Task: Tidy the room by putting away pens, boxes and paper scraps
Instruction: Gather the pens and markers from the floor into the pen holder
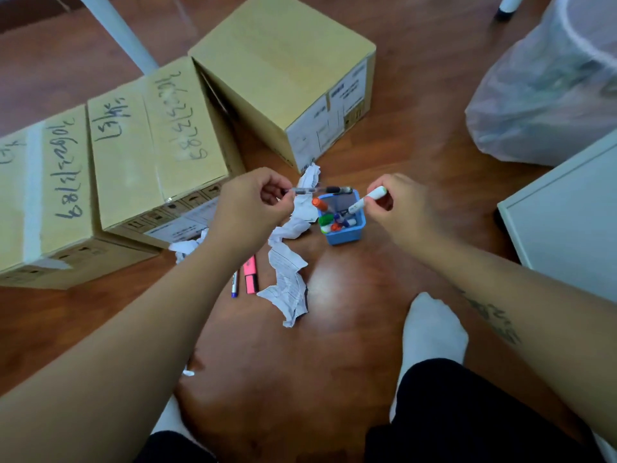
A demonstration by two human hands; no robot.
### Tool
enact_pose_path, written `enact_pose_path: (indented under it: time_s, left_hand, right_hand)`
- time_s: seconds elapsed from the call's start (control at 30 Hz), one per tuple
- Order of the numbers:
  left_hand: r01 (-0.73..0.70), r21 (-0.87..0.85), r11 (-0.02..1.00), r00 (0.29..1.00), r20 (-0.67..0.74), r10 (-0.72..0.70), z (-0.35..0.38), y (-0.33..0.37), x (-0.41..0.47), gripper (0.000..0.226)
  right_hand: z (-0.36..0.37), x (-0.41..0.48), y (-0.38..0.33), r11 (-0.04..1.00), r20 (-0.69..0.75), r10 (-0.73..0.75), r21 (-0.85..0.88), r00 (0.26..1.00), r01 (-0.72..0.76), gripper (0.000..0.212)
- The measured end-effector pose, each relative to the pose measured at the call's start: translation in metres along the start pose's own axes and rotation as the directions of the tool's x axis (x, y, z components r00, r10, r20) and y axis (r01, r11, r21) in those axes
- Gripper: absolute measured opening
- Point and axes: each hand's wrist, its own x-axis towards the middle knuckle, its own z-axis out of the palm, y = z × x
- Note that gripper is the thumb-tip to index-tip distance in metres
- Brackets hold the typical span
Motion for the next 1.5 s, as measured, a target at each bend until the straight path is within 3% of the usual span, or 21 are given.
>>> enact_pose_path:
  time_s: [0.27, 0.37, 0.57, 0.73, 0.87, 1.0, 1.13, 1.23, 1.33, 1.43, 1.5]
  left_hand:
    - [-0.108, 0.178, 0.978, 0.982, 0.172, 0.078, 0.032, -0.007, 0.026, 0.009]
    - [-0.119, 0.2, 0.972, 0.978, 0.192, 0.08, 0.038, -0.012, 0.034, 0.018]
    - [-0.039, 0.203, 0.978, 0.996, 0.088, 0.021, 0.025, -0.04, 0.029, 0.014]
    - [0.143, 0.174, 0.974, 0.988, 0.037, -0.152, 0.0, -0.077, 0.003, 0.01]
    - [0.283, 0.152, 0.947, 0.959, -0.033, -0.281, -0.021, -0.117, -0.021, 0.008]
    - [0.377, 0.154, 0.913, 0.926, -0.078, -0.369, -0.027, -0.149, -0.042, 0.009]
    - [0.432, 0.153, 0.889, 0.901, -0.056, -0.429, -0.023, -0.179, -0.056, 0.011]
    - [0.509, 0.139, 0.849, 0.859, -0.018, -0.512, -0.015, -0.201, -0.059, 0.012]
    - [0.56, 0.127, 0.819, 0.823, 0.026, -0.567, -0.004, -0.215, -0.059, 0.014]
    - [0.589, 0.1, 0.802, 0.8, 0.068, -0.596, 0.001, -0.22, -0.056, 0.016]
    - [0.603, 0.093, 0.792, 0.789, 0.073, -0.61, 0.004, -0.221, -0.053, 0.017]
  right_hand:
    - [0.018, 0.011, 0.005, 0.997, 0.168, -0.045, -0.051, 0.985, 0.054, 0.004]
    - [0.02, 0.015, 0.006, 0.996, 0.195, -0.085, -0.011, 0.977, 0.089, 0.014]
    - [0.022, 0.016, -0.011, 0.986, 0.137, -0.164, 0.004, 0.977, 0.165, 0.019]
    - [0.038, 0.016, -0.043, 0.963, 0.059, -0.268, 0.012, 0.962, 0.268, 0.011]
    - [0.07, 0.02, -0.075, 0.957, 0.123, -0.29, 0.033, 0.949, 0.288, 0.01]
    - [0.111, 0.015, -0.092, 0.984, 0.38, -0.173, 0.019, 0.909, 0.179, 0.015]
    - [0.151, 0.017, -0.097, 0.992, 0.576, 0.069, -0.125, 0.814, 0.004, 0.024]
    - [0.186, 0.017, -0.1, 0.964, 0.629, 0.243, -0.239, 0.738, -0.114, 0.015]
    - [0.218, 0.005, -0.098, 0.932, 0.647, 0.357, -0.296, 0.674, -0.209, 0.032]
    - [0.236, -0.004, -0.098, 0.922, 0.644, 0.36, -0.355, 0.676, -0.153, 0.017]
    - [0.244, -0.007, -0.097, 0.911, 0.626, 0.393, -0.367, 0.673, -0.19, 0.02]
